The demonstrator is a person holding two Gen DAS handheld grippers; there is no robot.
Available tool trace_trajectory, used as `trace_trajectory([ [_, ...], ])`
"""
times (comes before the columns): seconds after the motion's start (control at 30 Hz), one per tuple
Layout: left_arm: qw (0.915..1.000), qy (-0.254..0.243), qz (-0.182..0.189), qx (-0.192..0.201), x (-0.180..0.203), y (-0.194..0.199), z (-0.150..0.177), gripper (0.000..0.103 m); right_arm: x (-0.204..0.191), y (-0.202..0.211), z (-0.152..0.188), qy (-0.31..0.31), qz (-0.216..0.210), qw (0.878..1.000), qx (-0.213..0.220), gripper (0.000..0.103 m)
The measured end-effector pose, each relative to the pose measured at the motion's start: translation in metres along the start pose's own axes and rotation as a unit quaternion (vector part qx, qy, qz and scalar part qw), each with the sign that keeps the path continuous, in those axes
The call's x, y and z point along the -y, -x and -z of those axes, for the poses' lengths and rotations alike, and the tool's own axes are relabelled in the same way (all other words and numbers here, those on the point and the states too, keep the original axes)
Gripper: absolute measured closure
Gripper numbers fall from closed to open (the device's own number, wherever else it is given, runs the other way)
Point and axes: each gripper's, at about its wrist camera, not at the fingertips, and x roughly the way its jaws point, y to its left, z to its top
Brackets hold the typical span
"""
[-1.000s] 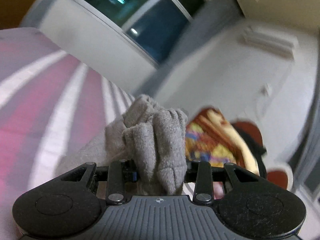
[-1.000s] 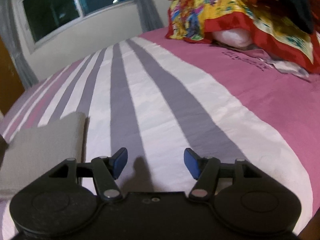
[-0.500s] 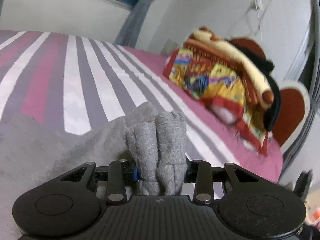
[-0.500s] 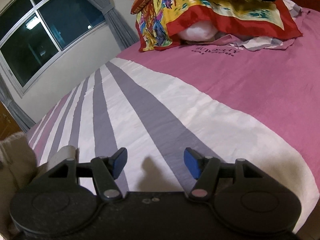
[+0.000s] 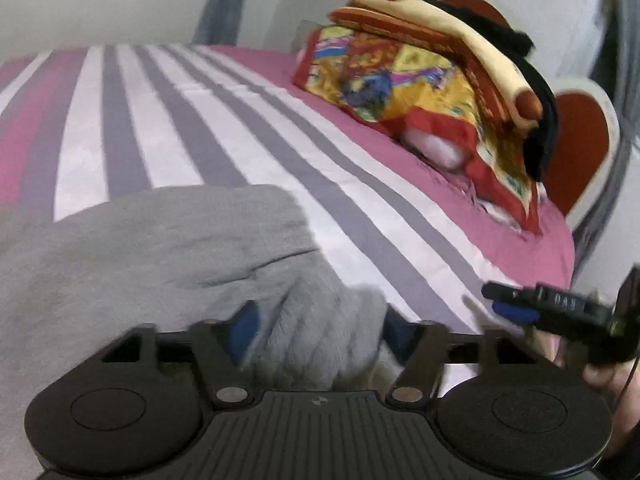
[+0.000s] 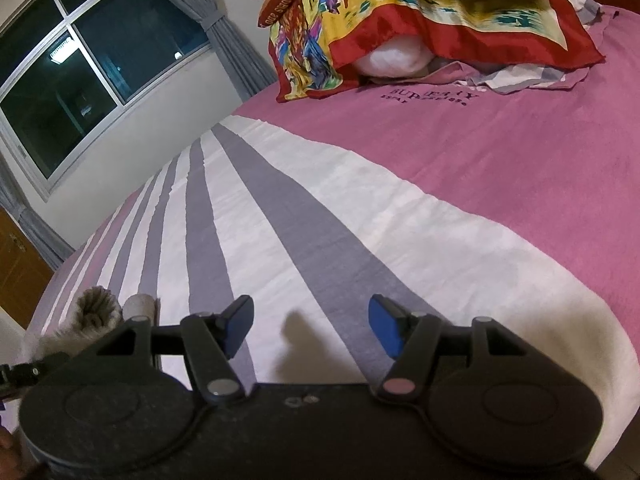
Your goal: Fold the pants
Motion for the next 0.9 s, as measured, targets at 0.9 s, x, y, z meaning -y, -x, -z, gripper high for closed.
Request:
trace_trajectory([
  [0.9,0.9703,0.089,-0.206,0.09,-0.1,0.197,0.17,0.026,-0.119,0.037,0.036,0.124,-0.138,0.982,-0.029,0.056],
])
